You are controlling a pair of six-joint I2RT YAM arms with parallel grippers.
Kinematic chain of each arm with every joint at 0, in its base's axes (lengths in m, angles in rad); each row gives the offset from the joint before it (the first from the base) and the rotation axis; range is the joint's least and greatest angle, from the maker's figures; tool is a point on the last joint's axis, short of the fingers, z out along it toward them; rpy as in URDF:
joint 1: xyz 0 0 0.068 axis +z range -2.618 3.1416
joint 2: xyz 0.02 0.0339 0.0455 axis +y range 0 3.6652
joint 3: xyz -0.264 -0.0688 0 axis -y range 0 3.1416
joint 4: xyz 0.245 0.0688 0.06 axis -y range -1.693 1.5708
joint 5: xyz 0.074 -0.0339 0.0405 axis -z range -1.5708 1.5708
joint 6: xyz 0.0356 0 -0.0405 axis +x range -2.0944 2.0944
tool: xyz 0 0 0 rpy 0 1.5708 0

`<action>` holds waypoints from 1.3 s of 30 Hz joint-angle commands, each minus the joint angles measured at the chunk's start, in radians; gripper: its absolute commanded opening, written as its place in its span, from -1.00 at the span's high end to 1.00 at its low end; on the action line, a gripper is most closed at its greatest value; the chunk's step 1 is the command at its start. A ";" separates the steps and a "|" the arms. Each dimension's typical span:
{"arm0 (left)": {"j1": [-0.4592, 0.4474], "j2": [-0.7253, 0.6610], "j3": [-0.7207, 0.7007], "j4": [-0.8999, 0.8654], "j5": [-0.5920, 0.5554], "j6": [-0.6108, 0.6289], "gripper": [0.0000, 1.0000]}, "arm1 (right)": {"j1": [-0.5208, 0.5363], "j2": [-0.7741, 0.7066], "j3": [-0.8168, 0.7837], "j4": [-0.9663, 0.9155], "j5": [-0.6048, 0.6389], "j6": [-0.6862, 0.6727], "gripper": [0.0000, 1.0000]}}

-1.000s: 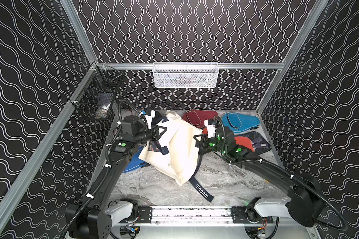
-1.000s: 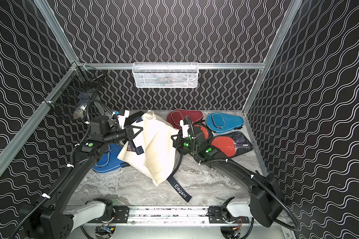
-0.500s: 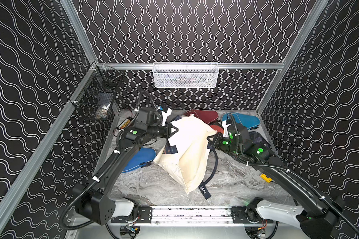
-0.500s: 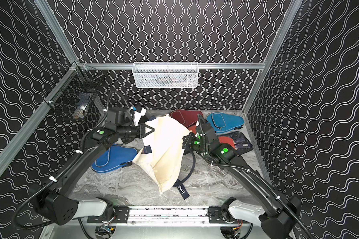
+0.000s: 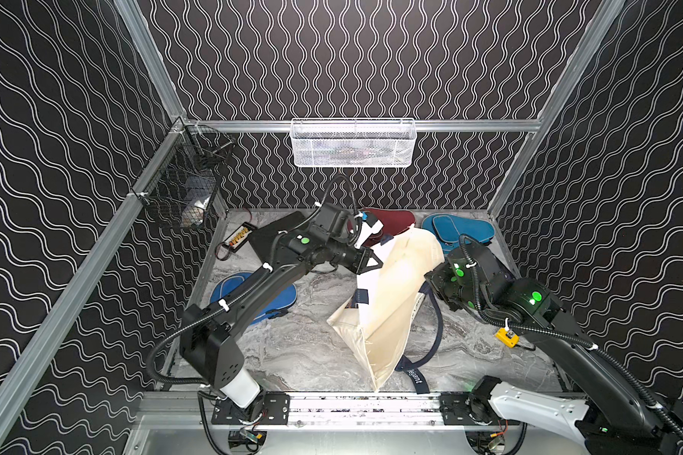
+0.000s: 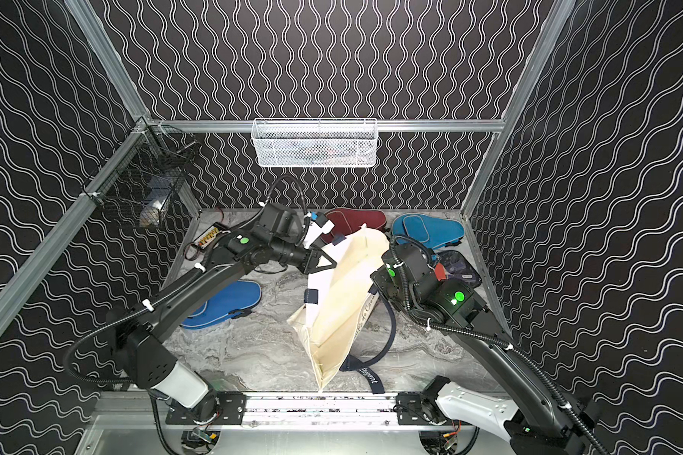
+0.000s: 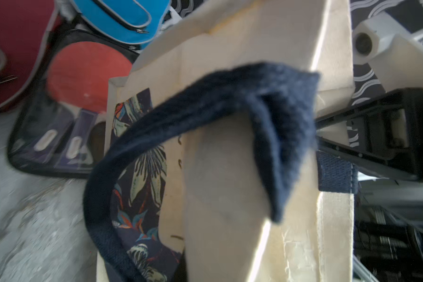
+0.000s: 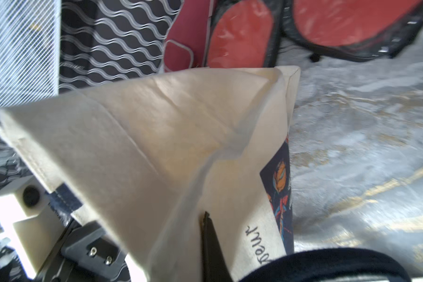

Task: Remove the ping pong set from the canvas bag
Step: Place the canvas bag at the center of the board.

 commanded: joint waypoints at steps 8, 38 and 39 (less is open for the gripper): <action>-0.080 0.177 0.091 -0.123 0.095 0.172 1.00 | 0.009 0.033 -0.007 -0.194 0.064 0.189 1.00; 0.021 0.451 0.387 -0.243 0.019 0.292 1.00 | 0.009 0.126 -0.167 0.087 0.016 0.398 1.00; 0.027 0.455 0.395 -0.243 0.019 0.292 1.00 | 0.008 0.133 -0.162 0.100 0.008 0.399 1.00</action>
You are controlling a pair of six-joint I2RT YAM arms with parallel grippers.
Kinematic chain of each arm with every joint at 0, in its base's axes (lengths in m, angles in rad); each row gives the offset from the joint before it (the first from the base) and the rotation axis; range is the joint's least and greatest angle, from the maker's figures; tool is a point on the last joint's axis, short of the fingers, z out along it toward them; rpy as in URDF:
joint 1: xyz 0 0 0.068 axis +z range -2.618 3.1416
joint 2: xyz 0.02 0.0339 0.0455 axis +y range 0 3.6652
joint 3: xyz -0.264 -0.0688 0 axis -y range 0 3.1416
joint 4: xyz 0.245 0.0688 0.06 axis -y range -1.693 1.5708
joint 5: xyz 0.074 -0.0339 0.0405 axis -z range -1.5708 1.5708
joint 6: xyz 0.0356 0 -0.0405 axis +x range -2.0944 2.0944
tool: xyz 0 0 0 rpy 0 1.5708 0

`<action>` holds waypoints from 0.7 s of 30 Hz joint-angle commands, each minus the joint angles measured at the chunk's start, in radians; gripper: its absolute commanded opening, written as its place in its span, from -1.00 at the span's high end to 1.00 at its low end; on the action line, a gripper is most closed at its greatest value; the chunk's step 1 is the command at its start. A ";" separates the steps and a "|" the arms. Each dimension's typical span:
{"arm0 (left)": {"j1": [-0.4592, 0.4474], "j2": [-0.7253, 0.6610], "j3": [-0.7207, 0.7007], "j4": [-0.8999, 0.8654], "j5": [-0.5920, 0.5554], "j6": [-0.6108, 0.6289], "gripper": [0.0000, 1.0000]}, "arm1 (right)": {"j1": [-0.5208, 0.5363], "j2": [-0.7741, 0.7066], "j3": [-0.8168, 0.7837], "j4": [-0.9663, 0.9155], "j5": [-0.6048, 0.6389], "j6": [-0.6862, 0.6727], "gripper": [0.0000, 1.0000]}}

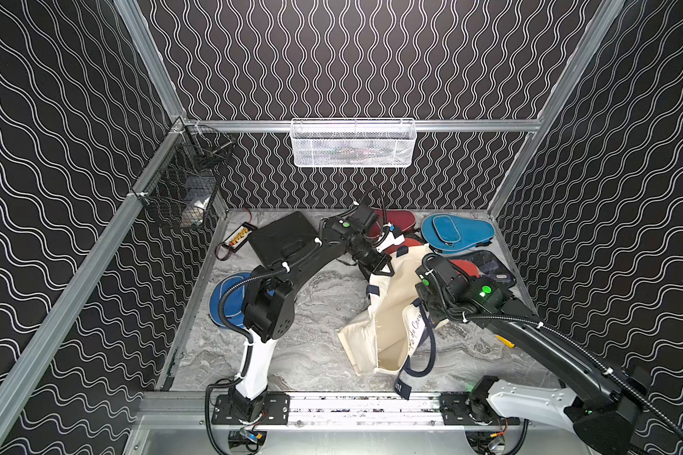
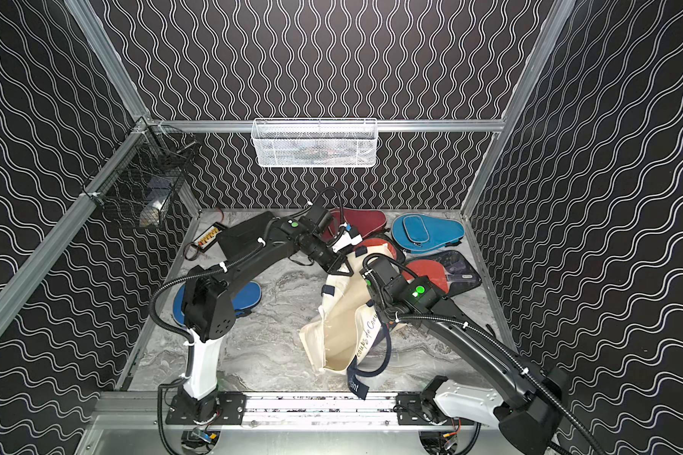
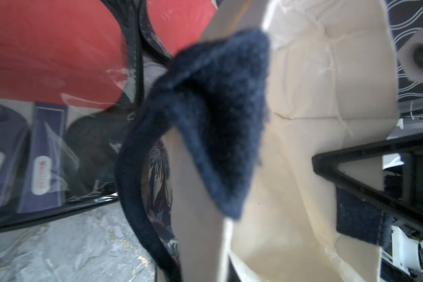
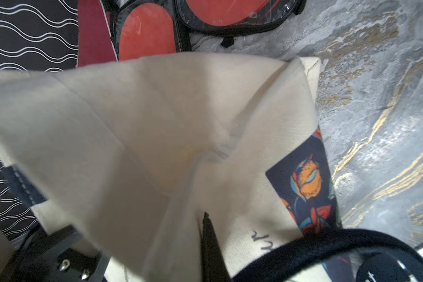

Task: Remove the ping pong set from the canvas bag
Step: Place the canvas bag at the center of the board.

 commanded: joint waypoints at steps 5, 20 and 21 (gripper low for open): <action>0.057 0.025 0.021 0.031 0.042 0.030 1.00 | 0.010 0.075 0.058 0.051 -0.059 0.069 1.00; 0.198 -0.100 -0.093 0.221 0.148 -0.117 -0.30 | 0.029 0.104 0.097 0.075 -0.031 0.010 0.13; 0.209 -0.120 -0.117 0.270 0.158 -0.154 -0.42 | 0.029 0.103 0.099 0.075 -0.030 0.002 0.04</action>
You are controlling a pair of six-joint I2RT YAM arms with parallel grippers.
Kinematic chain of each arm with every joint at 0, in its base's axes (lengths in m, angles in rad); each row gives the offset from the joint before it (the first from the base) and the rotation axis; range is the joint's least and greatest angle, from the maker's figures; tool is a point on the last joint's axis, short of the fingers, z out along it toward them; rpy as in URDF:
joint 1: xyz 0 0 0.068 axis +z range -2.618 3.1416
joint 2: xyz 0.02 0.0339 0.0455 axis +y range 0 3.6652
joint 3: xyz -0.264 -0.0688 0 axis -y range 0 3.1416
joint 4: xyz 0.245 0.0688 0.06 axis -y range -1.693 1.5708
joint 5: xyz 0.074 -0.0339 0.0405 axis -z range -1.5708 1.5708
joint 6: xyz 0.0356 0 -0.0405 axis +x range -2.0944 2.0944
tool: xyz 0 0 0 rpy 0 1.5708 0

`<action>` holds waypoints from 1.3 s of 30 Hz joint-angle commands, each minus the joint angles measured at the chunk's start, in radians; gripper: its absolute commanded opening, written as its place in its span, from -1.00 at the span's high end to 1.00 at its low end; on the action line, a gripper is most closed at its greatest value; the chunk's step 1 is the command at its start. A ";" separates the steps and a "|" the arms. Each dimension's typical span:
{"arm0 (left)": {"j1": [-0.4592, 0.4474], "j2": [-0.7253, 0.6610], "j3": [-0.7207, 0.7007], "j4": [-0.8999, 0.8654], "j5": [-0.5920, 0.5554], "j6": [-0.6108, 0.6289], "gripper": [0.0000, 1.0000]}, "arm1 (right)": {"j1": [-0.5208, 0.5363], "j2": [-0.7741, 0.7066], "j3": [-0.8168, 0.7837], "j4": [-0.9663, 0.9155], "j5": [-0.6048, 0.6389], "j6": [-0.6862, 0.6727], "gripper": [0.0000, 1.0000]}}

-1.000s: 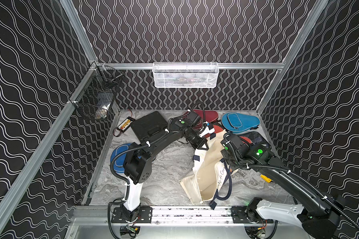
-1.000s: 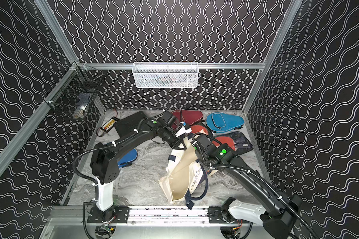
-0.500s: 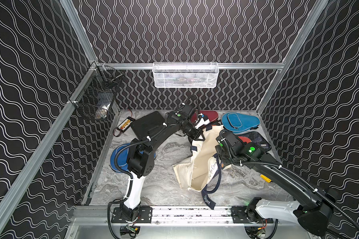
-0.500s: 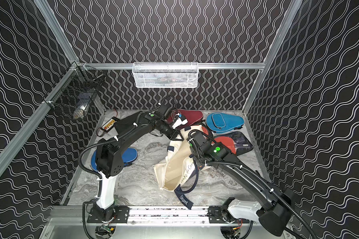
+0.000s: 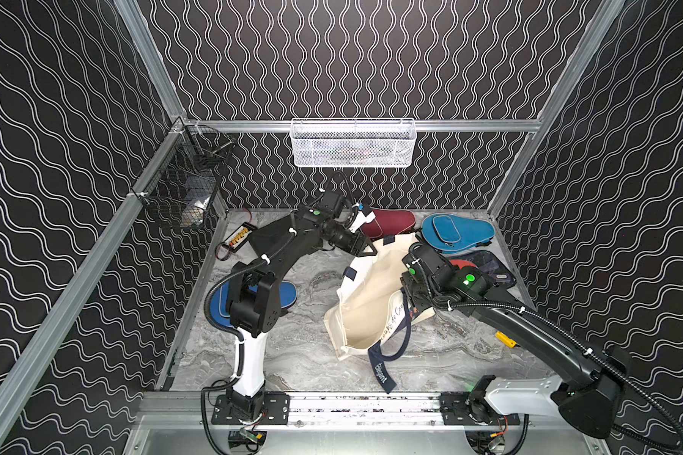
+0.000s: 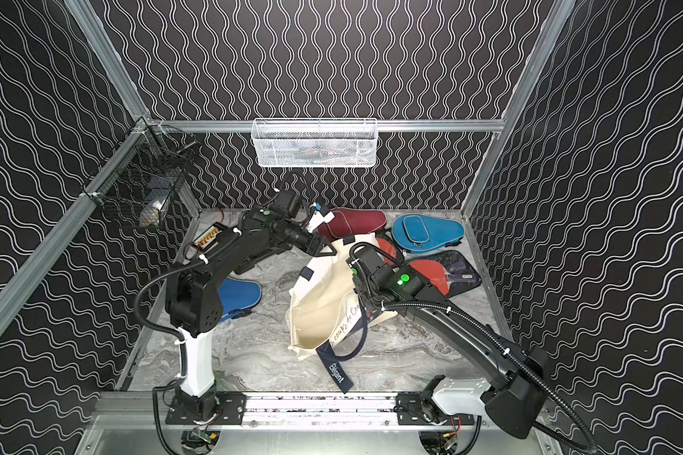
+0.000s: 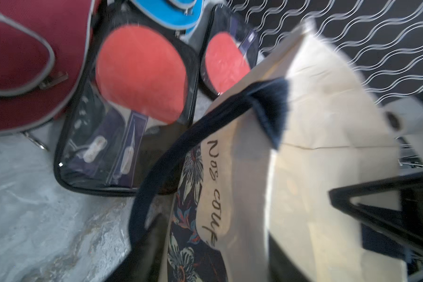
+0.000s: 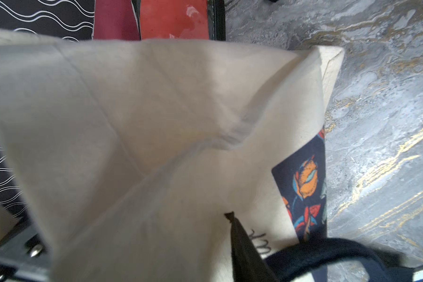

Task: Remove the ping pong set from the canvas bag
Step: Place the canvas bag at the center of the board.

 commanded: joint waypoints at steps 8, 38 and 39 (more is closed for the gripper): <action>0.070 -0.198 -0.158 0.309 0.013 -0.255 -0.98 | 0.000 -0.019 0.020 -0.017 0.038 -0.050 -0.39; -0.071 -0.957 -0.764 0.057 -0.487 -0.457 -0.97 | 0.000 -0.010 0.007 -0.095 0.047 -0.325 -0.41; -0.085 -0.955 -0.769 0.064 -0.494 -0.468 -0.97 | 0.001 -0.011 0.006 -0.099 0.047 -0.326 -0.40</action>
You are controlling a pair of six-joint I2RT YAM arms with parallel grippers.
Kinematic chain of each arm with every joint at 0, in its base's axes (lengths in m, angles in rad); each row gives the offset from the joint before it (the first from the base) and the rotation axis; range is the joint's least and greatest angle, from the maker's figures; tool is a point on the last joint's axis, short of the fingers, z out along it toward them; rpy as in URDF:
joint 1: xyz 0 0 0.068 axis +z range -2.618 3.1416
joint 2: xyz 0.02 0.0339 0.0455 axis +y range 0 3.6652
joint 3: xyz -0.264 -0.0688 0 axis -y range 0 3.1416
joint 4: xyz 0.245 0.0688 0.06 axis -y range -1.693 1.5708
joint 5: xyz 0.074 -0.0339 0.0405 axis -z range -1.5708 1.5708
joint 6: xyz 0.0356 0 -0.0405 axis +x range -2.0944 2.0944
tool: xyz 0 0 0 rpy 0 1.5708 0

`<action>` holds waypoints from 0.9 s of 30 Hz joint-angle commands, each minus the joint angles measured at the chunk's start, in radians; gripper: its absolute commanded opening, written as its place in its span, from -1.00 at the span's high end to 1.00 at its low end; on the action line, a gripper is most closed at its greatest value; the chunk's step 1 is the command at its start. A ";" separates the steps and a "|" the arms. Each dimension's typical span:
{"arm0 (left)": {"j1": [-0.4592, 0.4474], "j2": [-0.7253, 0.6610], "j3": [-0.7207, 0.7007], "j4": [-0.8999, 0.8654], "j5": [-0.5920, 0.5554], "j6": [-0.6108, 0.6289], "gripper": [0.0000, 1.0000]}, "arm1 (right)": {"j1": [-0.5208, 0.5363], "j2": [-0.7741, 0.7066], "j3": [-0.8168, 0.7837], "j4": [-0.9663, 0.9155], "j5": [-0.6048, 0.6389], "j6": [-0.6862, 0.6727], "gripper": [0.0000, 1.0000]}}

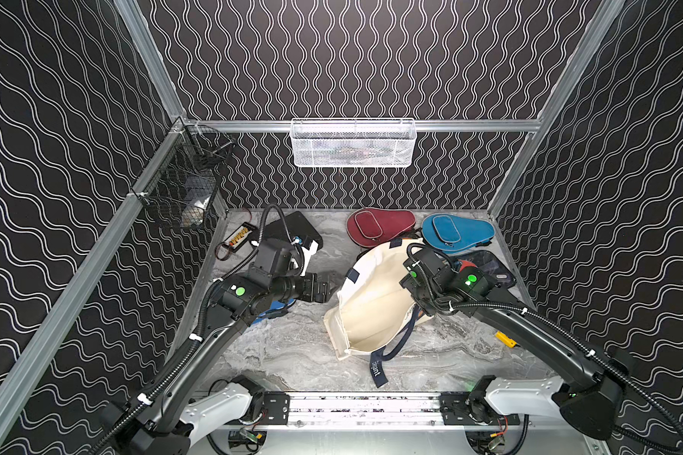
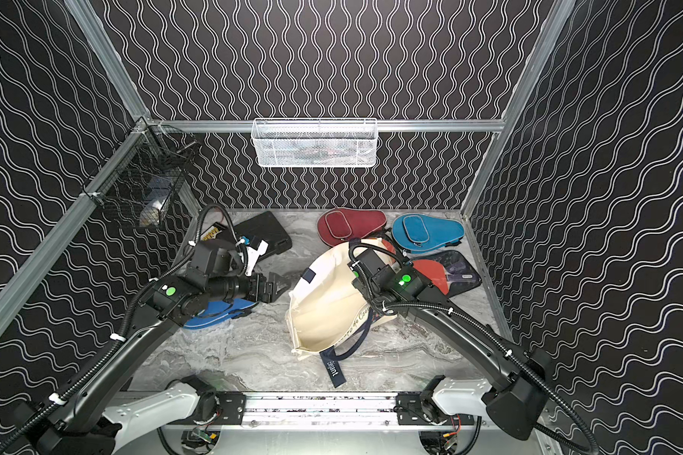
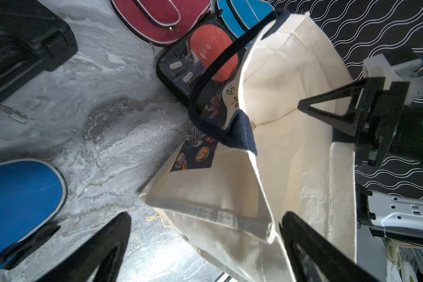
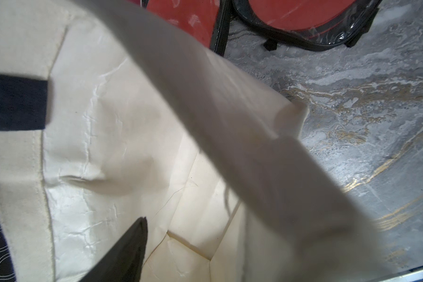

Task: Remove the ping pong set from the canvas bag
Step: Place the canvas bag at the center of the board.

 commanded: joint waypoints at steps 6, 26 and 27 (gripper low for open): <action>-0.122 0.014 -0.047 0.112 -0.082 -0.105 -0.88 | 0.001 -0.020 -0.007 -0.033 0.005 -0.022 -0.26; -0.173 0.100 -0.023 0.135 -0.164 -0.039 1.00 | 0.126 -0.081 -0.046 -0.131 0.020 0.112 1.00; -0.173 0.101 -0.019 0.131 -0.164 -0.034 1.00 | 0.149 -0.081 -0.044 -0.143 0.027 0.132 1.00</action>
